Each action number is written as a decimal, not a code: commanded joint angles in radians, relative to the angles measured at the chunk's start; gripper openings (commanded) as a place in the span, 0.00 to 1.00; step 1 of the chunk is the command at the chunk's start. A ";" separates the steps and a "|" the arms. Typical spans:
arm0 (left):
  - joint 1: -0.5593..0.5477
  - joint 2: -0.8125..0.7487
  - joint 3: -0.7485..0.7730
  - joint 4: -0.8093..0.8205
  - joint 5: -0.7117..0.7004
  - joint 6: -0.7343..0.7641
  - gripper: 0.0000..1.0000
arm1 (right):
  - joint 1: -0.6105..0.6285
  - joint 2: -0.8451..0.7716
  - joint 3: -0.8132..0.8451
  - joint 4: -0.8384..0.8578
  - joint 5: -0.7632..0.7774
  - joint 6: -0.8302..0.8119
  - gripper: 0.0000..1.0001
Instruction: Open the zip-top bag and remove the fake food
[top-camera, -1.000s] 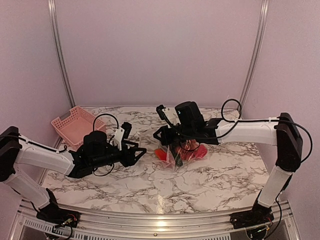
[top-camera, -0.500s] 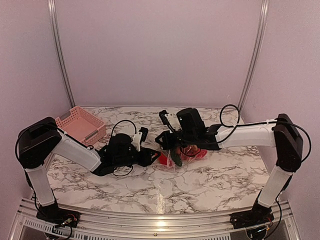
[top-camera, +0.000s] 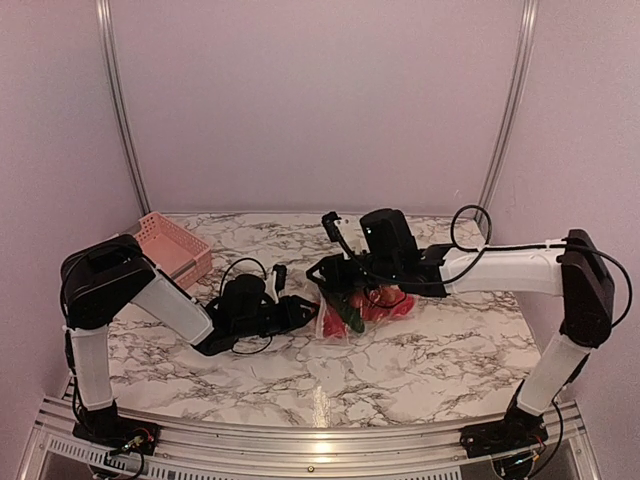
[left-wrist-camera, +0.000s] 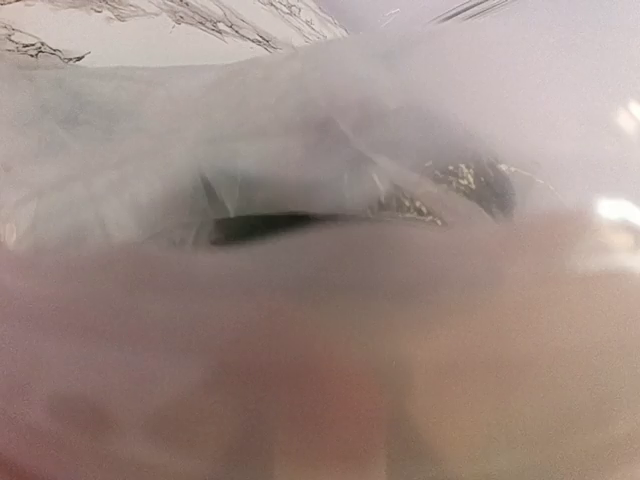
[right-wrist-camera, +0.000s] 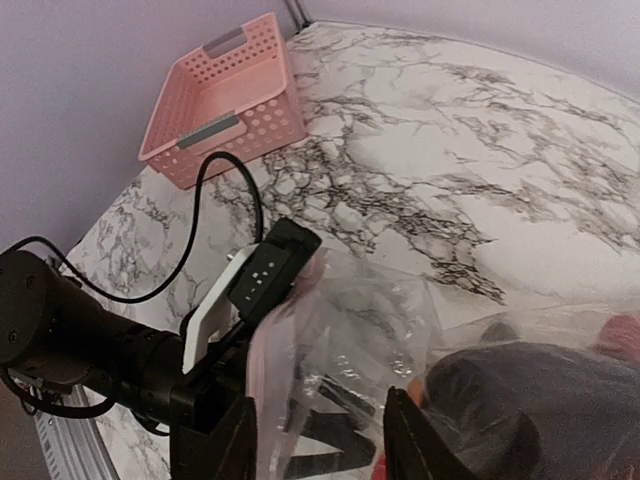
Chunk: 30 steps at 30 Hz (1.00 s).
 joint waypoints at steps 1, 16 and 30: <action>0.014 0.031 0.022 0.003 0.026 -0.077 0.40 | -0.072 -0.097 -0.025 -0.022 -0.009 -0.038 0.47; 0.021 0.050 0.039 -0.004 0.089 -0.108 0.47 | -0.400 -0.143 -0.135 -0.132 -0.106 -0.159 0.67; 0.021 0.059 0.059 -0.044 0.125 -0.083 0.57 | -0.521 0.053 -0.115 -0.102 -0.336 -0.200 0.71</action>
